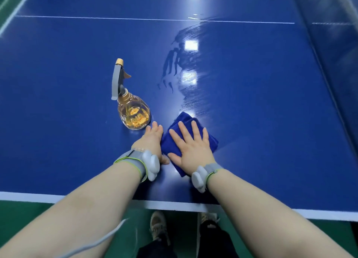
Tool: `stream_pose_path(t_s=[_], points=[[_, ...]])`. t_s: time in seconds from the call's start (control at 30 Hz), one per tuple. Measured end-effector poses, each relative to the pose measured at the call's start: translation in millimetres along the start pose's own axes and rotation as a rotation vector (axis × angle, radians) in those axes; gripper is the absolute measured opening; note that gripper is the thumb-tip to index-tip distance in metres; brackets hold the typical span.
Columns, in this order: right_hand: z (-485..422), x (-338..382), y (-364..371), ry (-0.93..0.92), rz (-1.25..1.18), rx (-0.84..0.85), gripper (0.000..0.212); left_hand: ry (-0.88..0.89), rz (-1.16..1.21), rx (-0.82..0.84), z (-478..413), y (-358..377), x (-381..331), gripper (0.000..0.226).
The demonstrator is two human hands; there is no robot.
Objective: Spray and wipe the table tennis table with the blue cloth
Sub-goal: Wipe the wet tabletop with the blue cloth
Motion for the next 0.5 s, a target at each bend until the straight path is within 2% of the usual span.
stream_pose_path(t_s=[0.13, 0.3, 0.43, 0.5], points=[[12, -42, -2, 0.259, 0.004, -0.026, 0.075, 0.024, -0.044, 0.008, 5, -1, 3, 0.124], [35, -111, -7, 0.675, -0.056, -0.071, 0.075, 0.052, -0.084, 0.015, 7, -2, 7, 0.126], [32, -96, -7, 0.864, -0.129, -0.066, 0.077, 0.080, -0.076, 0.010, 8, -1, 11, 0.129], [30, -74, -7, 0.884, -0.161, -0.082, 0.079, 0.096, -0.061, -0.018, 11, 1, 15, 0.129]])
Point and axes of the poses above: each hand's wrist, its own z-axis away from the middle knuckle, its own y-axis out of the palm, x = y × z, the point moved 1 cm from there along -z, towards the middle knuckle, and after that the axes turned 3 degrees about y, right-handed, at the moved point
